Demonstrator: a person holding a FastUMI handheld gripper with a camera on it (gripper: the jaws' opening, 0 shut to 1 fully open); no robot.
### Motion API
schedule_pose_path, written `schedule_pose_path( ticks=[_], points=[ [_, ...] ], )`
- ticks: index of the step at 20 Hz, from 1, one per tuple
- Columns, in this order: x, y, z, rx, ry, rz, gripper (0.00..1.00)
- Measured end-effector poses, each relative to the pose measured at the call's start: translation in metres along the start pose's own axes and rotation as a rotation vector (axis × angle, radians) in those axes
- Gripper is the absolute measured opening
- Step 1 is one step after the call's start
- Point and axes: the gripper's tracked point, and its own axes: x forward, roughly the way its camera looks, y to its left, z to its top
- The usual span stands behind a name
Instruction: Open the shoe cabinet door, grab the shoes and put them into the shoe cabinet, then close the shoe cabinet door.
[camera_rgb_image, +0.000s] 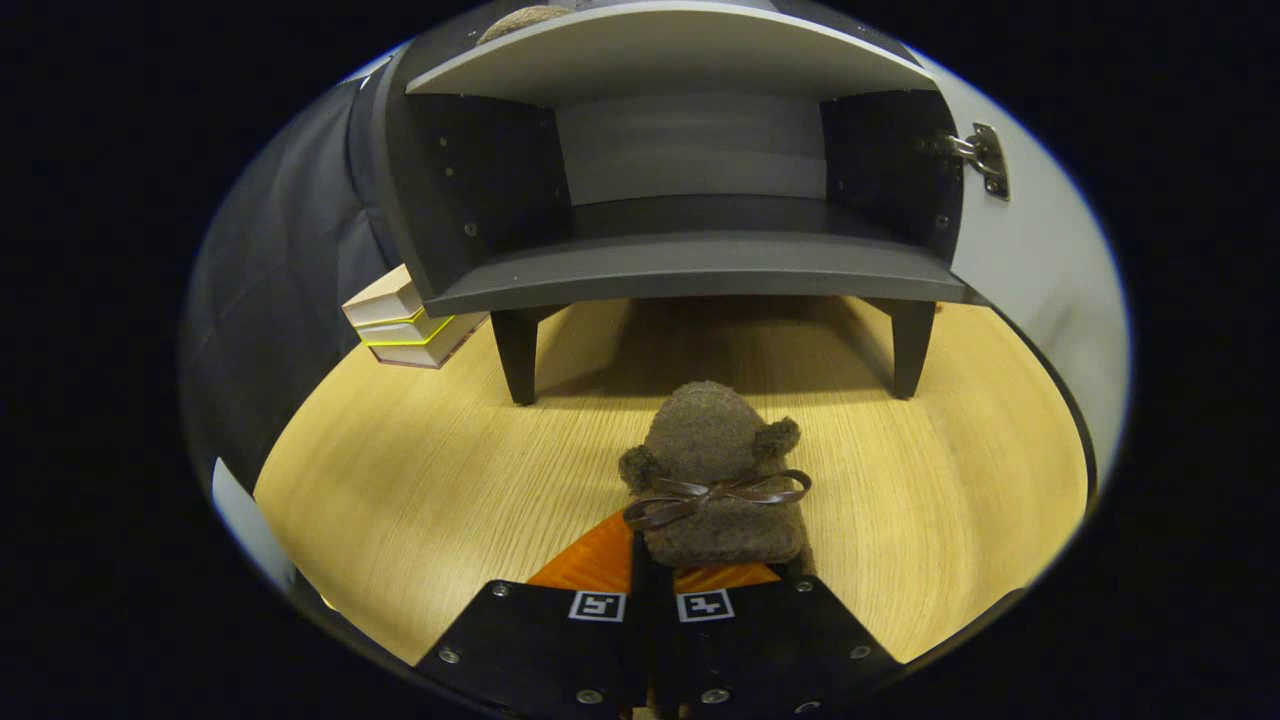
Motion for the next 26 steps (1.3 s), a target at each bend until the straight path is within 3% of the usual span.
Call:
schedule_pose_path(
  ticks=[8,18,22,26],
  points=[
    [-0.075,0.005,0.027,-0.049,-0.050,-0.012,0.05],
    [-0.189,-0.009,0.148,-0.072,-0.255,-0.075,0.04],
    [-0.205,-0.018,0.198,-0.070,-0.324,-0.090,0.04],
    [-0.194,-0.025,0.237,-0.079,-0.348,-0.085,0.05]
  ],
)
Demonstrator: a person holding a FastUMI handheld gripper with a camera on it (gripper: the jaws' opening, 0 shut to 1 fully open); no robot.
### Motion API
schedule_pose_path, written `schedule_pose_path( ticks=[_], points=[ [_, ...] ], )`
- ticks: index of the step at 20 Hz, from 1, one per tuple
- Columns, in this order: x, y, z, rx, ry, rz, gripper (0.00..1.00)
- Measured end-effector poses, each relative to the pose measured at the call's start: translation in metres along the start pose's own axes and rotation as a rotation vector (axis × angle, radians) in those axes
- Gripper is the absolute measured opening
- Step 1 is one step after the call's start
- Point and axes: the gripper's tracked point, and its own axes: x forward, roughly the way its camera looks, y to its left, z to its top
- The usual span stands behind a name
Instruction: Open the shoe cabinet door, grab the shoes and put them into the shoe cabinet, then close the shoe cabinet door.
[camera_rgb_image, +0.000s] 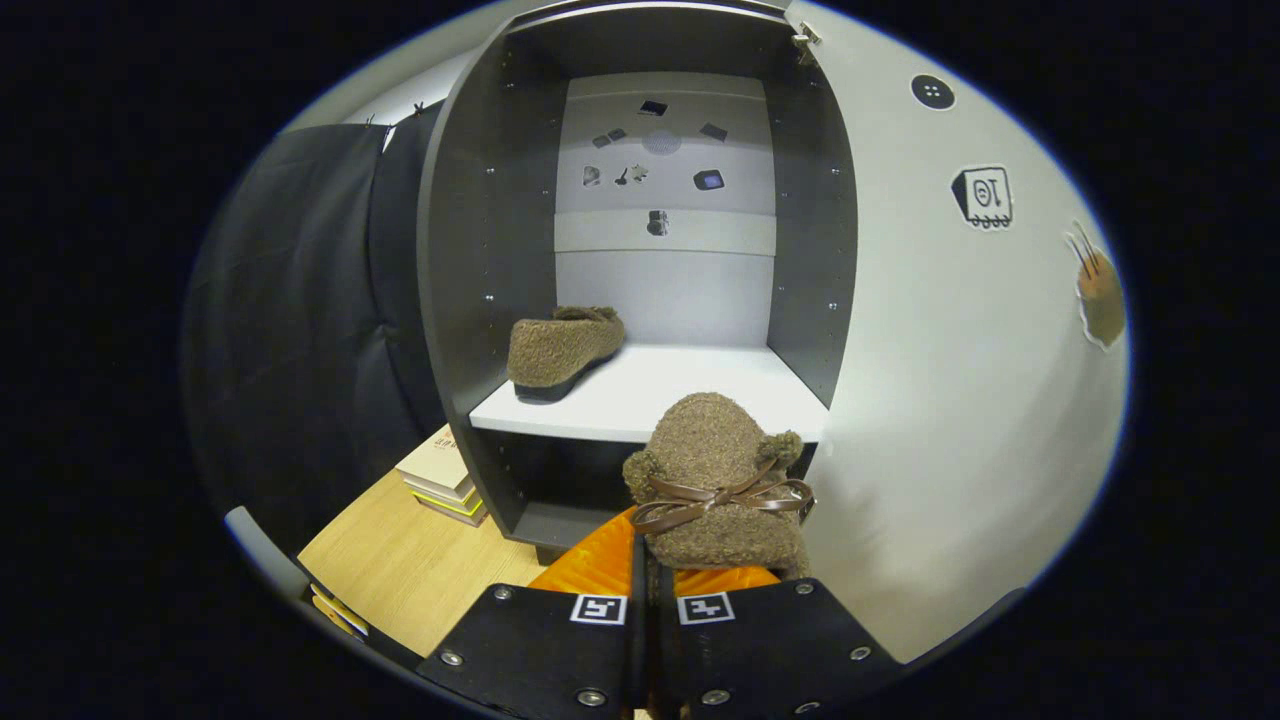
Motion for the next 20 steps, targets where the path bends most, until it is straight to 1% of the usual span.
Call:
schedule_pose_path(
  ticks=[4,8,10,13,20],
  points=[
    [0.040,-0.007,0.032,0.008,-0.007,0.023,0.05],
    [0.089,-0.018,0.079,0.011,-0.041,0.039,0.05],
    [0.111,-0.019,0.096,0.023,-0.049,0.061,0.04],
    [0.143,-0.021,0.107,0.023,-0.042,0.071,0.04],
    [0.199,-0.017,0.110,-0.035,-0.025,0.089,0.04]
  ],
)
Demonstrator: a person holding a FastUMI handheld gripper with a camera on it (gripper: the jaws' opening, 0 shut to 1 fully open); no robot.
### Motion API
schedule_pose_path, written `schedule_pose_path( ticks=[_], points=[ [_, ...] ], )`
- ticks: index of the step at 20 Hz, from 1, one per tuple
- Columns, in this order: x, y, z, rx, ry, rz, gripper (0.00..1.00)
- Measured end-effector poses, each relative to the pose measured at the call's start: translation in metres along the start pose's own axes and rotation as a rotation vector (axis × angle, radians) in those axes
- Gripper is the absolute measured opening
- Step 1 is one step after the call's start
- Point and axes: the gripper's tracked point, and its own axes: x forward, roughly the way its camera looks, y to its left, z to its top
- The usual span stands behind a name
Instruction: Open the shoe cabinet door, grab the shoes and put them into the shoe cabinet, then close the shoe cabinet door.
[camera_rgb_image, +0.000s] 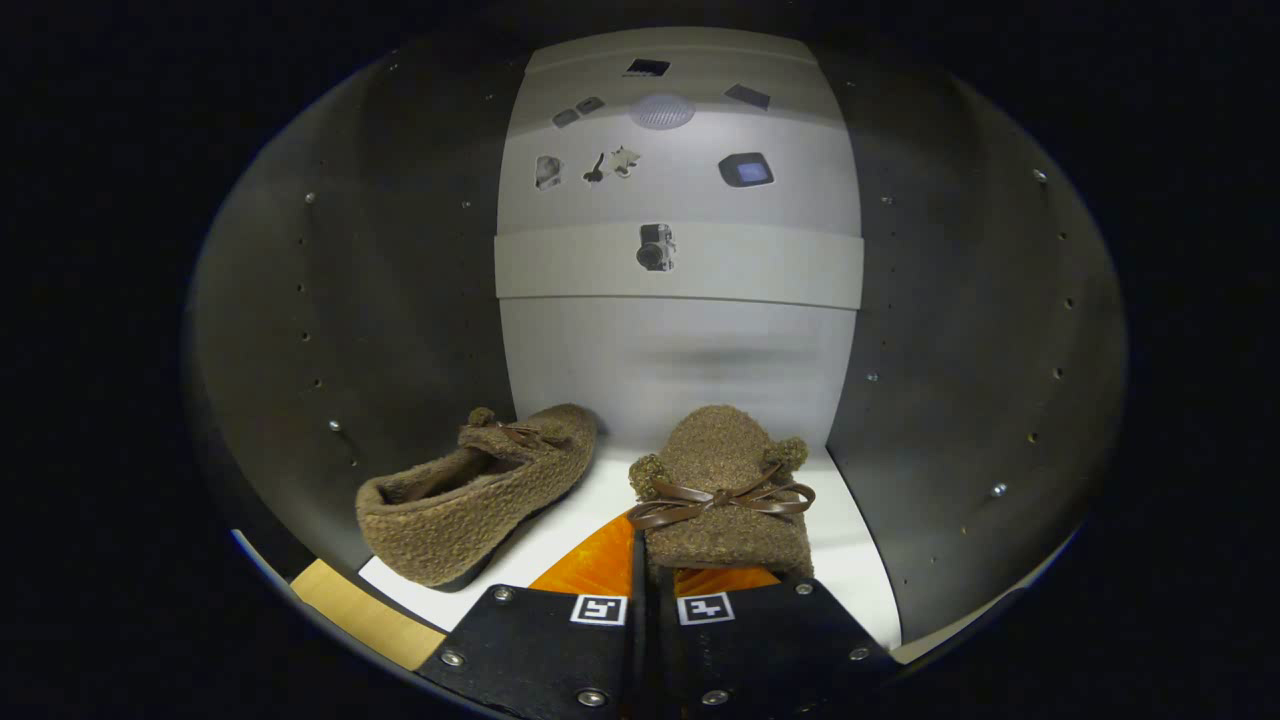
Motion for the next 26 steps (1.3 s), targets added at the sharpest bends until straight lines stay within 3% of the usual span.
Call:
schedule_pose_path(
  ticks=[10,15,17,20,26],
  points=[
    [0.053,-0.007,0.003,0.027,0.023,-0.009,0.04],
    [0.054,-0.009,0.002,0.052,0.045,-0.034,0.11],
    [0.048,-0.005,0.003,0.056,0.050,-0.033,0.21],
    [0.038,0.000,0.005,0.029,0.047,-0.050,0.49],
    [-0.003,0.008,0.006,0.008,0.030,-0.094,0.59]
  ],
)
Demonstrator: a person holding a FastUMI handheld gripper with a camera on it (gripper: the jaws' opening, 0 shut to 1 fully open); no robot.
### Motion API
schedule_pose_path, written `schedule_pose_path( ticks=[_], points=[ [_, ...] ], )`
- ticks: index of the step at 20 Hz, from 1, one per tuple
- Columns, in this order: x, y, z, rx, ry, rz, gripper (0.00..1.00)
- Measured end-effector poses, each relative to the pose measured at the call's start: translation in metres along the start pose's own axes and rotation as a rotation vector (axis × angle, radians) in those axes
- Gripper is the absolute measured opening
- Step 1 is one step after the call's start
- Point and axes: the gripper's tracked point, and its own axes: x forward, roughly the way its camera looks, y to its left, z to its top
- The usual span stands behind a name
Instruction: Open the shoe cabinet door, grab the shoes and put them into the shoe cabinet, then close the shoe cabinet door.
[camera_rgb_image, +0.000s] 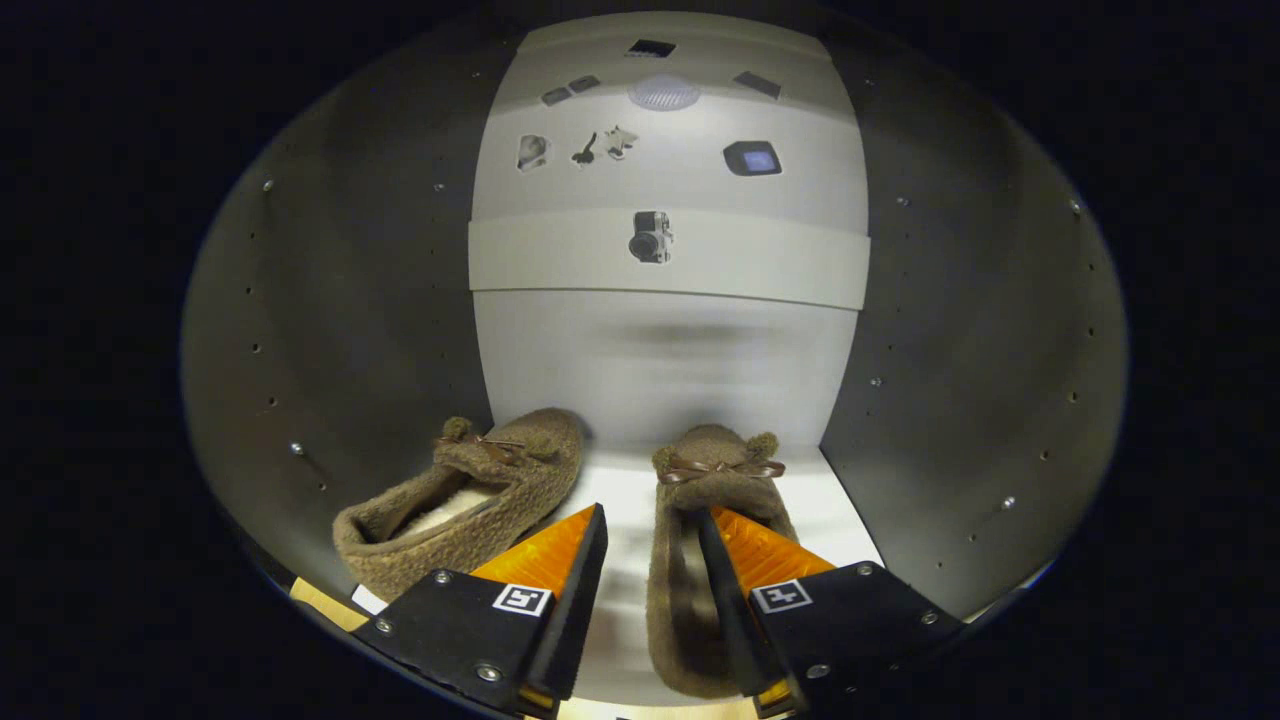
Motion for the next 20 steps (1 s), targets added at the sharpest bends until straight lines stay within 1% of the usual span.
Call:
schedule_pose_path(
  ticks=[9,11,14,20],
  points=[
    [-0.102,0.026,-0.003,0.013,-0.053,0.004,0.67],
    [-0.129,0.034,-0.006,0.030,-0.068,0.012,0.70],
    [-0.173,0.042,-0.014,0.038,-0.083,0.020,0.79],
    [-0.258,0.049,-0.041,0.094,-0.075,0.040,0.88]
  ],
)
